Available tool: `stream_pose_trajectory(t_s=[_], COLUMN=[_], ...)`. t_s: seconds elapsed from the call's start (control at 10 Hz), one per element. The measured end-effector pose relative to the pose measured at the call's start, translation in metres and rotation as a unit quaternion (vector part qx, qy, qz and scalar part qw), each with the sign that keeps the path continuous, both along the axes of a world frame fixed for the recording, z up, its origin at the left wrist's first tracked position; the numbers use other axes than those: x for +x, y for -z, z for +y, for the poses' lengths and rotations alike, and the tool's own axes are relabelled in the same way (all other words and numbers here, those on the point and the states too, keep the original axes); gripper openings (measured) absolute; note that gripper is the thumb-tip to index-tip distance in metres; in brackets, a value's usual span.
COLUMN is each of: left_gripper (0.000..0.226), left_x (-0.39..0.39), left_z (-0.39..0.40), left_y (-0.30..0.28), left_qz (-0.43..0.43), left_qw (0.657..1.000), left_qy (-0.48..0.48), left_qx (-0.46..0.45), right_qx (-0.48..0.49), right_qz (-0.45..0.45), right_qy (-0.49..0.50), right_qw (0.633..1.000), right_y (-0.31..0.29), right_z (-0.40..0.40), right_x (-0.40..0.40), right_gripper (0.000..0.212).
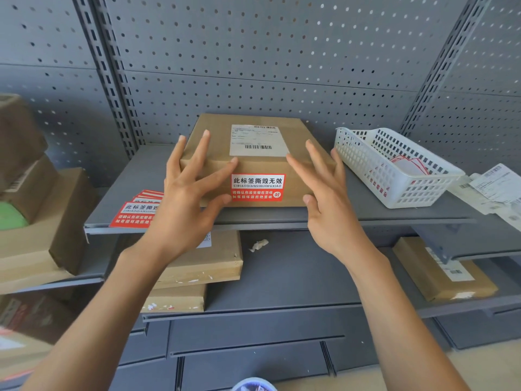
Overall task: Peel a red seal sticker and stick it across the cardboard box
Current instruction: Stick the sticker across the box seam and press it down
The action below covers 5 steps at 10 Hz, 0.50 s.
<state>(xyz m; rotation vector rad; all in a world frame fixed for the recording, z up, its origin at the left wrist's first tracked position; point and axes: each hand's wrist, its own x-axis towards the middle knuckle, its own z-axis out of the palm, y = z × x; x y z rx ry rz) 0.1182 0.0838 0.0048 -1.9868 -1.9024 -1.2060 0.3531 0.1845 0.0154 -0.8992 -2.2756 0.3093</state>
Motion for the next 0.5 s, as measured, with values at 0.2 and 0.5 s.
stream_pose_trajectory(t_s=[0.2,0.5], left_gripper=[0.053,0.05], left_x=[-0.002,-0.002], left_z=[-0.004,-0.014], left_y=[0.011,0.007], left_qz=[0.006,0.011], left_qw=[1.0,0.998], left_qy=[0.008,-0.058], left_qx=[0.002,0.019], right_qx=[0.006,-0.01], right_qz=[0.0,0.053], right_qy=[-0.011,-0.069], right_qw=[1.0,0.996], right_y=[0.006,-0.02], right_z=[-0.004,-0.014], right_x=[0.0,0.036], right_gripper=[0.094,0.047])
